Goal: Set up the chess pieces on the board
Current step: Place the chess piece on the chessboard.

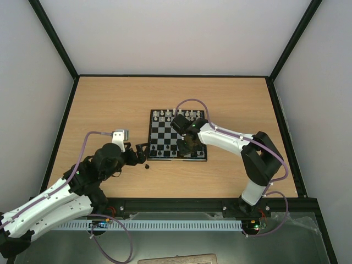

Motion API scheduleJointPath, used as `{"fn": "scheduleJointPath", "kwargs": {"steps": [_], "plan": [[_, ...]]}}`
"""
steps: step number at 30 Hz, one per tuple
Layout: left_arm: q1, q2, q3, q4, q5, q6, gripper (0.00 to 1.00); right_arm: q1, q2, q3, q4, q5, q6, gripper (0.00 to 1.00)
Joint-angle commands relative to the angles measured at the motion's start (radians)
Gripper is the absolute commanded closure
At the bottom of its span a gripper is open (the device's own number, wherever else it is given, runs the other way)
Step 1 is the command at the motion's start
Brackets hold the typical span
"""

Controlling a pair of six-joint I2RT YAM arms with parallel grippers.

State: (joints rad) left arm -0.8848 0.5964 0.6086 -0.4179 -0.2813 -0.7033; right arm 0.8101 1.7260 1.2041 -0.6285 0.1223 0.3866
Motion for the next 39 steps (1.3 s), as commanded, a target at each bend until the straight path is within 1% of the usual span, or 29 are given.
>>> {"fn": "scheduleJointPath", "kwargs": {"steps": [1, 10, 17, 20, 39], "plan": [[0.005, 0.0, -0.001, 0.005, -0.013, 0.011, 0.01, -0.009, 0.016, 0.009, -0.019, -0.006, -0.013, 0.89], [0.005, 0.0, -0.002, 0.003, -0.013, 0.008, 0.0, -0.011, 0.009, 0.012, -0.021, -0.002, -0.015, 0.82], [0.005, 0.007, 0.0, 0.005, -0.013, 0.006, 0.01, -0.012, -0.016, 0.015, -0.028, -0.007, -0.014, 0.81], [0.005, 0.015, 0.001, 0.006, -0.011, 0.003, 0.0, -0.012, -0.031, 0.011, -0.028, -0.006, -0.016, 0.77], [0.005, 0.016, 0.001, 0.006, -0.002, -0.004, 0.01, -0.012, 0.013, 0.002, -0.02, -0.002, -0.019, 0.79]]}}
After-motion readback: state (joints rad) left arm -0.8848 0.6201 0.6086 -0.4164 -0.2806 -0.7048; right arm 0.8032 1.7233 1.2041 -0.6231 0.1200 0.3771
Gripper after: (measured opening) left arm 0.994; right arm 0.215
